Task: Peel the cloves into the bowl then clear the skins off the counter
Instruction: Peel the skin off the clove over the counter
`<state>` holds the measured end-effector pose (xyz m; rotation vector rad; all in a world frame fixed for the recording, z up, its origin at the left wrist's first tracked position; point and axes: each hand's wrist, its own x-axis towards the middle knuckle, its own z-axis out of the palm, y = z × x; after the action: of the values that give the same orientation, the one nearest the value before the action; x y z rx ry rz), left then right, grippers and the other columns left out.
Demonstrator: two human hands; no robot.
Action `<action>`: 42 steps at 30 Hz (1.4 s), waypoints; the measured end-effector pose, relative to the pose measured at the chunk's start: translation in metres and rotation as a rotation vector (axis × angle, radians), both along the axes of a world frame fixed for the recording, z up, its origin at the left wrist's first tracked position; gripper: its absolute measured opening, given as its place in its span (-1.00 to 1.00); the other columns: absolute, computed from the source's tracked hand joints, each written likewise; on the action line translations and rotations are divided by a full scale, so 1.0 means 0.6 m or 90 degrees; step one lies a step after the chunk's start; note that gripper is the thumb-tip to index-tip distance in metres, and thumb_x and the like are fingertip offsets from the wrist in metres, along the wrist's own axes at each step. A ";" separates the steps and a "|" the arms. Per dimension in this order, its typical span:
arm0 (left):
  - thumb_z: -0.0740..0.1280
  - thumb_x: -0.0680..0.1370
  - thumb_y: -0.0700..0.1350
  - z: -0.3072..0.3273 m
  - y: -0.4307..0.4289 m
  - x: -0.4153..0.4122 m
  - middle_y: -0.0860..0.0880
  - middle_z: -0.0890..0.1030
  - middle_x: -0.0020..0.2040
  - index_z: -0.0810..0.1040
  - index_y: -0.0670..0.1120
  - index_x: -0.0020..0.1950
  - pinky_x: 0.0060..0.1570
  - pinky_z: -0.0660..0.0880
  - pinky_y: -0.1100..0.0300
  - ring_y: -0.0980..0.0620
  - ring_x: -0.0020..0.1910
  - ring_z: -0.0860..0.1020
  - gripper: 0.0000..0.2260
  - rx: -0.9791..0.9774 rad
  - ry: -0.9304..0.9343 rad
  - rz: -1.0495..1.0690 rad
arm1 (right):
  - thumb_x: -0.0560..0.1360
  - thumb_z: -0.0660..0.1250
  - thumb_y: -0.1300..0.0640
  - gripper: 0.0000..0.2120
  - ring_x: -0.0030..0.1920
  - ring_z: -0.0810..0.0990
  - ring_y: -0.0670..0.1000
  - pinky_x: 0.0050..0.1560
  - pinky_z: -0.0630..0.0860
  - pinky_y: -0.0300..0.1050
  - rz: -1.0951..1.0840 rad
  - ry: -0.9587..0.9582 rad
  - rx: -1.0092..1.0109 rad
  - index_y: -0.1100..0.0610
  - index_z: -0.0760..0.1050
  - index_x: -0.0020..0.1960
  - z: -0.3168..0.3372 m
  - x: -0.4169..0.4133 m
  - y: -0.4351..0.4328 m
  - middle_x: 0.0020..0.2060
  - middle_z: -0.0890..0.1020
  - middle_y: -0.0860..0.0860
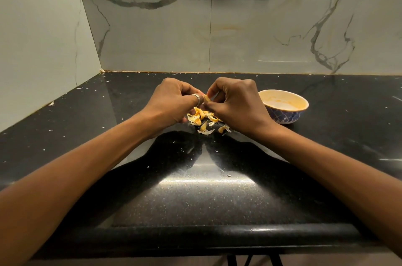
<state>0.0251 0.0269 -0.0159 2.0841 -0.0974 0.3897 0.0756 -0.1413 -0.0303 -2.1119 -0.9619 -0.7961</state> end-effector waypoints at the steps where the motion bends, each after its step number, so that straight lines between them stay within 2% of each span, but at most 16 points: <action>1: 0.40 0.58 -0.19 0.000 0.000 0.000 -0.12 0.68 -0.18 0.67 -0.07 -0.09 -0.48 0.48 0.28 0.11 -0.33 0.58 -0.92 0.002 0.003 -0.002 | 0.39 0.59 0.03 -0.77 -0.31 0.66 -0.11 -0.26 0.62 -0.06 0.008 0.014 0.003 0.15 0.65 -0.10 -0.001 0.001 -0.001 -0.30 0.70 0.00; 10: 0.37 0.59 -0.18 -0.004 0.000 0.002 -0.05 0.67 -0.29 0.67 -0.06 -0.10 -0.49 0.45 0.29 0.14 -0.36 0.57 -0.89 0.025 0.001 -0.005 | 0.39 0.59 0.03 -0.80 -0.33 0.66 -0.12 -0.30 0.61 -0.01 0.037 0.077 0.023 0.13 0.65 -0.15 -0.005 0.002 -0.002 -0.33 0.69 -0.04; 16: 0.37 0.58 -0.13 -0.004 0.004 0.004 -0.09 0.66 -0.32 0.67 -0.03 -0.15 -0.45 0.48 0.24 -0.03 -0.30 0.59 -0.86 0.046 0.011 -0.003 | 0.40 0.60 0.10 -0.84 -0.35 0.68 -0.13 -0.27 0.64 -0.01 0.064 0.135 0.026 0.15 0.67 -0.13 -0.001 0.001 -0.003 -0.33 0.70 -0.04; 21: 0.39 0.57 -0.12 -0.003 0.006 0.006 0.00 0.65 -0.33 0.67 -0.01 -0.17 -0.42 0.45 0.29 0.09 -0.31 0.61 -0.86 0.065 0.008 0.010 | 0.43 0.56 0.09 -0.87 -0.28 0.67 -0.15 -0.22 0.62 -0.12 0.047 0.106 0.007 0.12 0.71 -0.08 0.002 -0.003 -0.001 -0.28 0.71 -0.07; 28: 0.42 0.54 -0.10 -0.006 0.005 0.008 0.08 0.64 -0.34 0.68 0.00 -0.18 -0.45 0.42 0.39 0.21 -0.38 0.59 -0.89 0.109 -0.020 0.026 | 0.45 0.54 0.08 -0.91 -0.27 0.66 -0.15 -0.19 0.63 -0.12 0.027 0.107 -0.005 0.08 0.72 -0.09 0.005 -0.007 0.000 -0.27 0.71 -0.07; 31: 0.42 0.54 -0.09 -0.006 0.006 0.009 0.08 0.64 -0.34 0.68 -0.01 -0.18 -0.43 0.43 0.35 0.19 -0.36 0.60 -0.88 0.099 -0.009 0.020 | 0.44 0.56 0.11 -0.91 -0.28 0.66 -0.16 -0.21 0.63 -0.19 0.036 0.161 0.002 0.09 0.72 -0.09 0.006 -0.006 -0.002 -0.27 0.71 -0.08; 35: 0.42 0.54 -0.07 -0.007 0.012 0.013 -0.06 0.67 -0.32 0.68 -0.04 -0.18 -0.36 0.49 0.16 -0.01 -0.30 0.61 -0.88 0.046 0.018 0.023 | 0.43 0.56 0.14 -0.91 -0.30 0.63 -0.14 -0.26 0.56 -0.22 0.081 0.302 0.078 0.11 0.70 -0.09 0.011 -0.003 -0.004 -0.30 0.69 -0.04; 38: 0.42 0.55 -0.05 -0.010 0.015 0.014 -0.05 0.65 -0.36 0.68 -0.08 -0.15 -0.41 0.48 0.16 -0.05 -0.31 0.58 -0.86 0.039 0.037 0.036 | 0.44 0.54 0.21 -0.91 -0.15 0.70 0.11 -0.11 0.62 -0.05 0.145 0.412 0.182 0.18 0.68 -0.08 0.016 -0.005 -0.007 -0.23 0.71 0.13; 40: 0.42 0.55 -0.04 -0.010 0.015 0.015 -0.09 0.66 -0.30 0.68 -0.09 -0.14 -0.42 0.48 0.18 -0.04 -0.29 0.60 -0.85 0.037 0.034 0.033 | 0.44 0.52 0.25 -0.90 -0.15 0.68 0.12 -0.10 0.60 -0.07 0.167 0.458 0.210 0.22 0.66 -0.06 0.018 -0.008 -0.008 -0.17 0.71 0.21; 42: 0.42 0.54 -0.04 -0.009 0.015 0.015 -0.12 0.68 -0.25 0.67 -0.07 -0.14 -0.43 0.49 0.18 -0.03 -0.30 0.61 -0.87 0.033 0.022 0.030 | 0.46 0.51 0.26 -0.91 -0.16 0.66 0.08 -0.12 0.57 -0.08 0.157 0.473 0.200 0.21 0.66 -0.05 0.018 -0.008 -0.007 -0.16 0.71 0.22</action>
<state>0.0340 0.0359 -0.0210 2.1464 -0.0387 0.3830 0.0709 -0.1456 -0.0195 -1.7468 -0.6158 -0.0050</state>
